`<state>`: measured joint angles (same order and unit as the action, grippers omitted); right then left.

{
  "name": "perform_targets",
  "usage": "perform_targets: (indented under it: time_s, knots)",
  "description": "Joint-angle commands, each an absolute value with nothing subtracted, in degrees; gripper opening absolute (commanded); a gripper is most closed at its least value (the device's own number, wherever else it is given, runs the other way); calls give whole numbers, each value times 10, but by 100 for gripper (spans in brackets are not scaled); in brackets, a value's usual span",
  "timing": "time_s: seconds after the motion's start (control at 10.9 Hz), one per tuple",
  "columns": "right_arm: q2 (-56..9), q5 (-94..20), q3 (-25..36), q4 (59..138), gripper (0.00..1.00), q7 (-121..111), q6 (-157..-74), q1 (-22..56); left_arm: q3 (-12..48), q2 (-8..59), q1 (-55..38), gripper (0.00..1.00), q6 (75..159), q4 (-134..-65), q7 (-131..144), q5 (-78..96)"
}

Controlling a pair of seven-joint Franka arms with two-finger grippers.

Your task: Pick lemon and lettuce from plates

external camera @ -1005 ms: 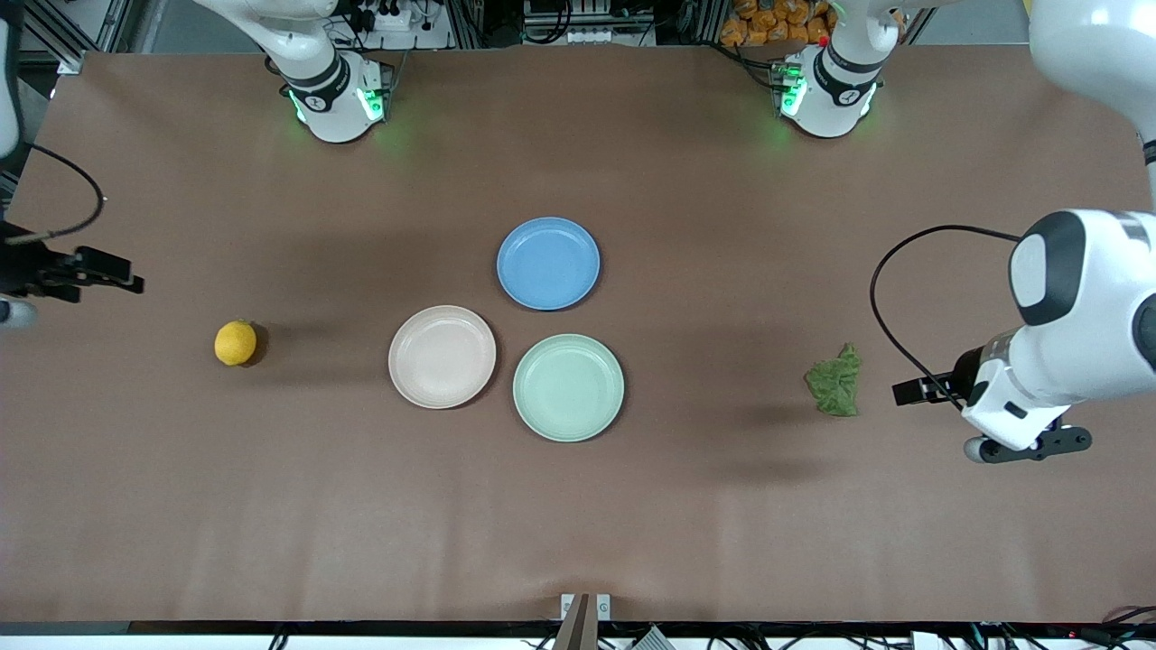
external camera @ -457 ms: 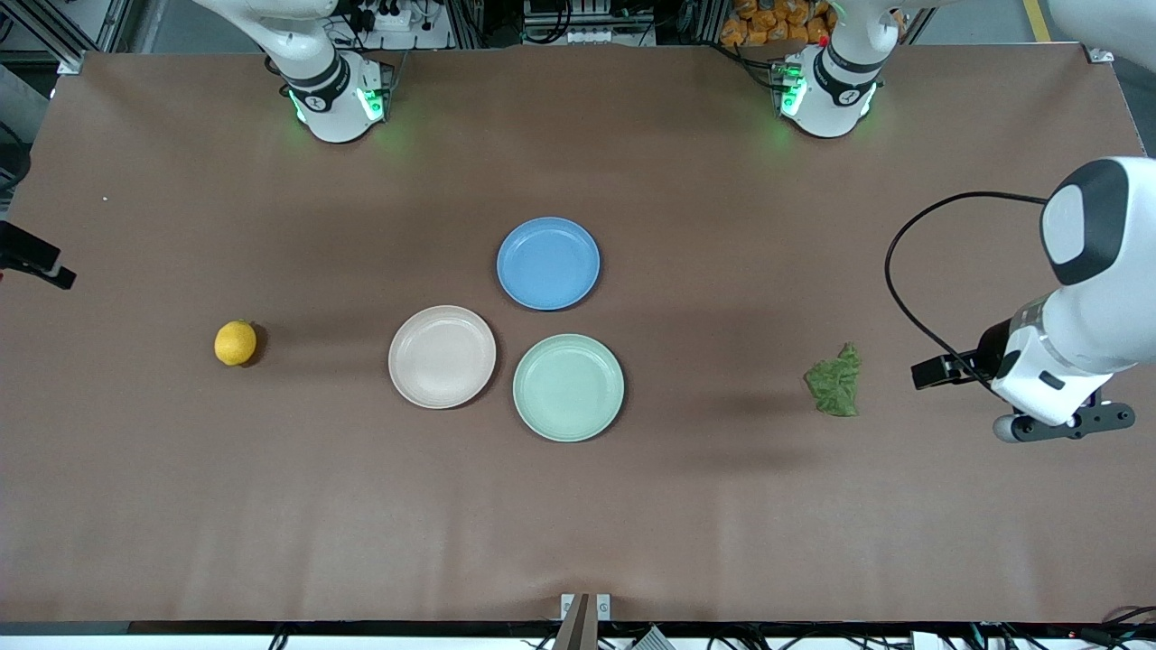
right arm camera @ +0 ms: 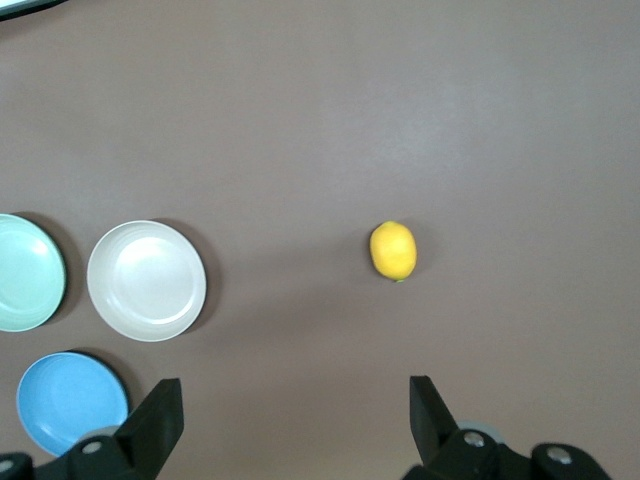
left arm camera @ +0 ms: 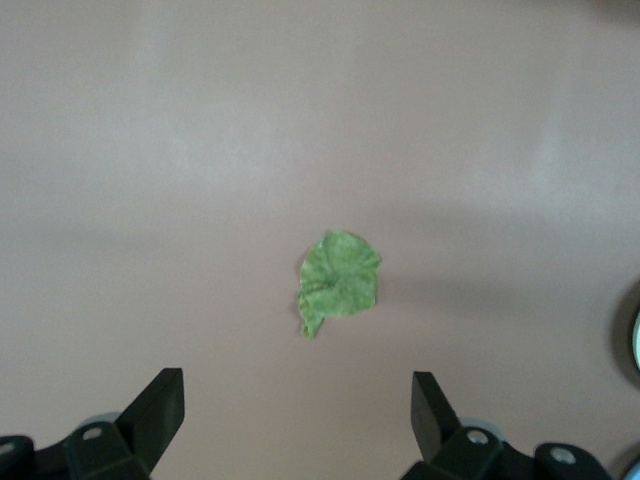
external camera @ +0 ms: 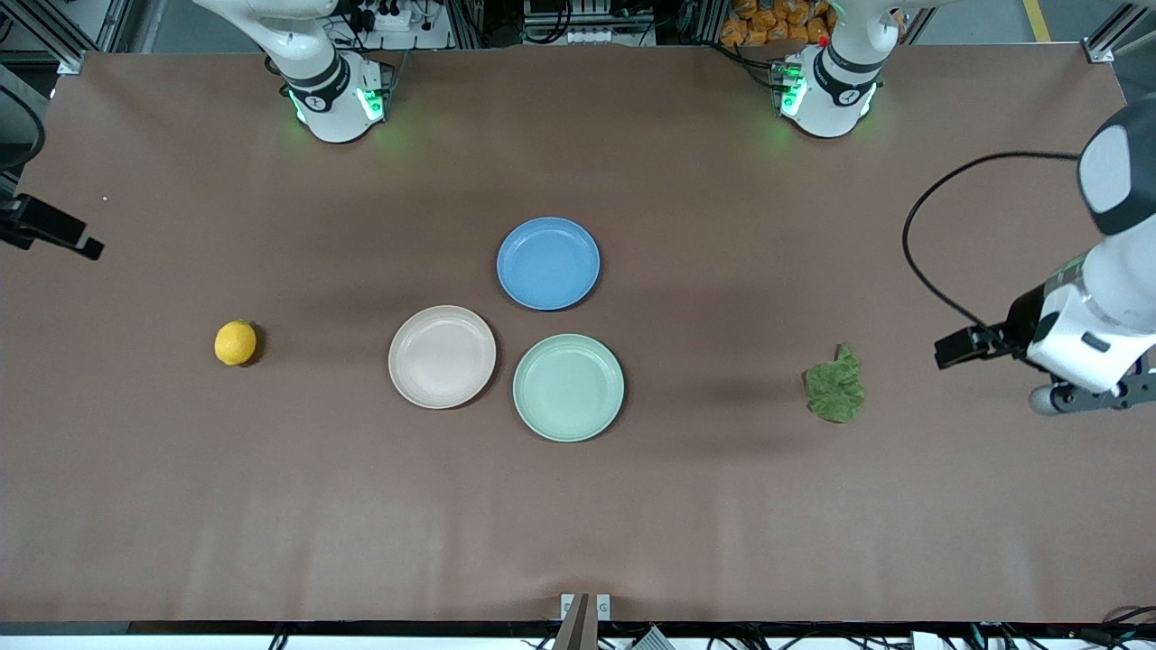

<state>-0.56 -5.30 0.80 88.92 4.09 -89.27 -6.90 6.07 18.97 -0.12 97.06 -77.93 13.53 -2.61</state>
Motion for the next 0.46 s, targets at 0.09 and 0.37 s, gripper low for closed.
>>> perform_targets:
  time_s: [0.09,0.37]
  knots:
    - [14,-51,-18,889,100,60,-874,-83,64,125,-5,100,908,-791,86,-18]
    - [38,-4,-56,900,100,60,-873,-102,62,72,-7,100,844,-805,48,-15]
